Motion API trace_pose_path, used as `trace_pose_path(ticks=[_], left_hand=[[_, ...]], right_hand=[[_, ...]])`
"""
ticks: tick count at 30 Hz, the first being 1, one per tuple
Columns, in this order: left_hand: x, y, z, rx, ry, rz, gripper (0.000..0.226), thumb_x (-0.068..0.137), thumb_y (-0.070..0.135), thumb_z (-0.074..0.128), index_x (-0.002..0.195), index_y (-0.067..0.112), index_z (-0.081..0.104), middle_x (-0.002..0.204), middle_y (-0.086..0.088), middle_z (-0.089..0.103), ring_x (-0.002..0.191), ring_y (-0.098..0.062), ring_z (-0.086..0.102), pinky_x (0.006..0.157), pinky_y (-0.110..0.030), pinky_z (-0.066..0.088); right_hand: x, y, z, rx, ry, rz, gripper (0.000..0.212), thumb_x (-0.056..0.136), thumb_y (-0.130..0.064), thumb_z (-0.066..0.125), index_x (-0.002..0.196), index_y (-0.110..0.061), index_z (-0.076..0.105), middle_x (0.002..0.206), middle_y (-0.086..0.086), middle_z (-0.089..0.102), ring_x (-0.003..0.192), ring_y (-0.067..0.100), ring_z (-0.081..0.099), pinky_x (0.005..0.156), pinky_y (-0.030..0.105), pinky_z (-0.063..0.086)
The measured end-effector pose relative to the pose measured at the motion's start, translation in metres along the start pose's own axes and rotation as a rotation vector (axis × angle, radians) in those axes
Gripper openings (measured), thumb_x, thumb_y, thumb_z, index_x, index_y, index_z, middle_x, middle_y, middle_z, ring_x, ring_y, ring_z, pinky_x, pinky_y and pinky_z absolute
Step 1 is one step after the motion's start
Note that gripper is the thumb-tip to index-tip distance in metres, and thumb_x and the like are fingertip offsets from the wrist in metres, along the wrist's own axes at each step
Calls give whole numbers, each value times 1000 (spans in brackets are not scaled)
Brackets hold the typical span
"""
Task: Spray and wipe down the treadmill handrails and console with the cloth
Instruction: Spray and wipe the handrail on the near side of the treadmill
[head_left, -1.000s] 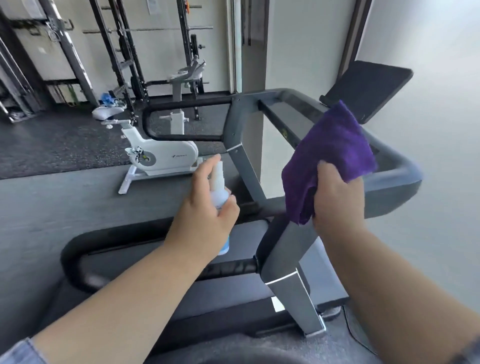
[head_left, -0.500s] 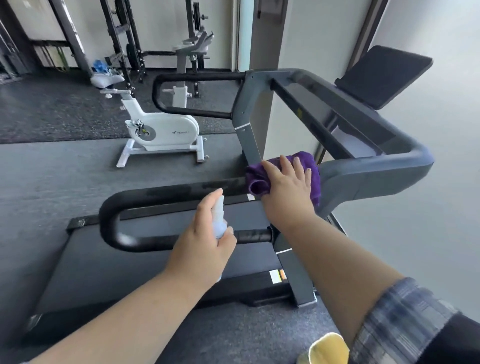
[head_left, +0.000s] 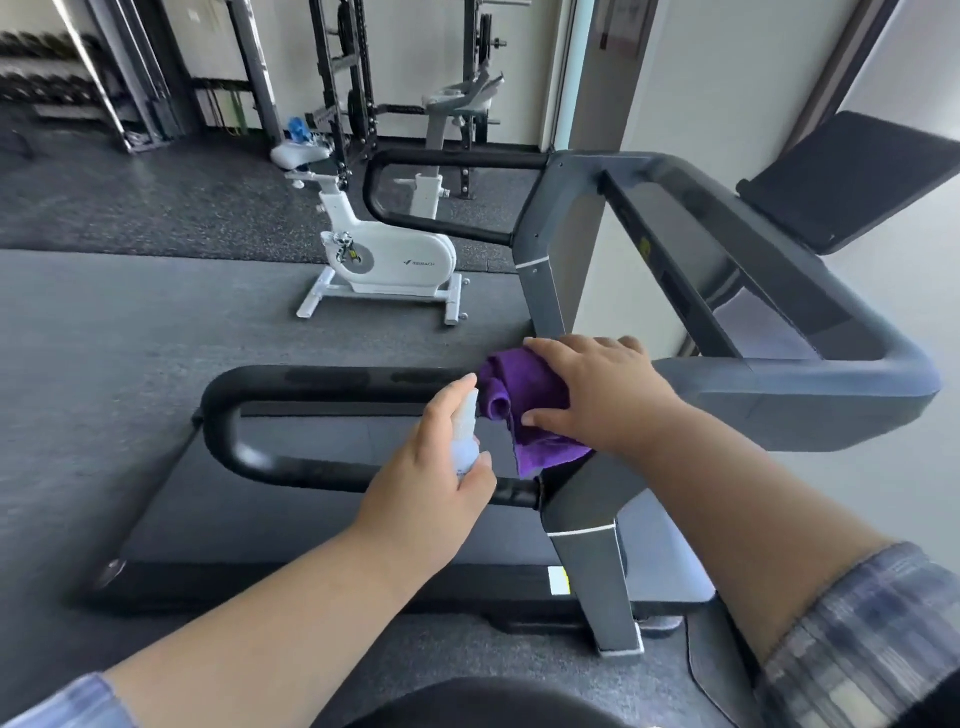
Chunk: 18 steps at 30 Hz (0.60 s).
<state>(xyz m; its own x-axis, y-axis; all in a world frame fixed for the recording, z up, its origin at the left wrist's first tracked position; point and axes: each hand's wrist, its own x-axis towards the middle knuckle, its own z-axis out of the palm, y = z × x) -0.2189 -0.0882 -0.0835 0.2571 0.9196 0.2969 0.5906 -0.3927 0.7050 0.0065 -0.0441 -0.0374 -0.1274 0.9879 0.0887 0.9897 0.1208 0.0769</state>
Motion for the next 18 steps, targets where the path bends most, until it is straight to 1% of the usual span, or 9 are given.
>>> trace_pose_path(ticks=[2, 4, 5, 7, 8, 10, 12, 14, 18], left_hand=[[-1, -1, 4, -2, 28, -19, 69, 89, 32, 59, 135, 58, 14, 133, 9, 58, 105, -18, 59, 79, -26, 41], [-3, -5, 7, -11, 55, -47, 69, 87, 34, 57, 135, 59, 14, 126, 7, 61, 101, -19, 60, 80, -29, 45], [-6, -7, 9, -16, 67, -60, 70, 87, 33, 57, 135, 59, 14, 123, 7, 61, 99, -17, 60, 81, -30, 46], [-11, -10, 12, -31, 94, -77, 70, 88, 30, 59, 135, 58, 17, 122, 8, 61, 101, -9, 58, 84, -24, 45], [-13, -10, 14, -41, 104, -86, 69, 88, 31, 60, 135, 58, 18, 124, 7, 60, 103, -6, 57, 85, -22, 44], [-16, -9, 18, -49, 114, -101, 66, 84, 40, 57, 136, 58, 20, 126, 7, 59, 106, -5, 56, 85, -12, 43], [-18, -7, 21, -39, 145, -115, 65, 79, 48, 53, 135, 60, 23, 128, 10, 58, 107, -2, 56, 82, -1, 38], [-18, -6, 22, -38, 180, -137, 66, 77, 51, 52, 133, 67, 21, 127, 11, 59, 108, -2, 57, 81, 1, 38], [-19, -3, 25, -37, 210, -151, 68, 77, 49, 53, 129, 73, 17, 127, 12, 59, 110, -1, 57, 81, 0, 40]], right_hand=[[4, 2, 8, -34, 54, -19, 82, 75, -85, 48, 144, -41, 36, 134, -8, 58, 118, 26, 56, 107, 49, 27], [10, 2, 15, -51, 127, -49, 78, 75, -84, 49, 139, -39, 43, 126, -8, 62, 112, 27, 61, 109, 57, 25], [12, 1, 17, -59, 149, -73, 78, 75, -83, 50, 138, -38, 44, 125, -7, 63, 109, 28, 63, 108, 57, 29], [18, -9, 20, -59, 158, -133, 79, 77, -80, 51, 142, -37, 38, 126, -3, 62, 104, 28, 64, 96, 47, 44], [23, -19, 20, -55, 157, -171, 82, 79, -79, 51, 147, -37, 32, 126, -1, 61, 103, 29, 64, 87, 42, 47], [37, -45, 19, -41, 156, -246, 85, 84, -73, 51, 154, -38, 18, 128, 4, 58, 102, 31, 62, 76, 38, 42], [51, -70, 17, -15, 131, -301, 82, 89, -62, 52, 156, -38, 12, 139, 9, 49, 105, 34, 60, 75, 39, 40], [58, -83, 15, 16, 104, -328, 78, 90, -52, 53, 156, -35, 15, 144, 11, 44, 106, 36, 59, 79, 41, 46], [59, -77, 17, 83, 133, -335, 71, 91, -57, 51, 153, -33, 26, 130, 6, 54, 104, 33, 59, 78, 39, 45]])
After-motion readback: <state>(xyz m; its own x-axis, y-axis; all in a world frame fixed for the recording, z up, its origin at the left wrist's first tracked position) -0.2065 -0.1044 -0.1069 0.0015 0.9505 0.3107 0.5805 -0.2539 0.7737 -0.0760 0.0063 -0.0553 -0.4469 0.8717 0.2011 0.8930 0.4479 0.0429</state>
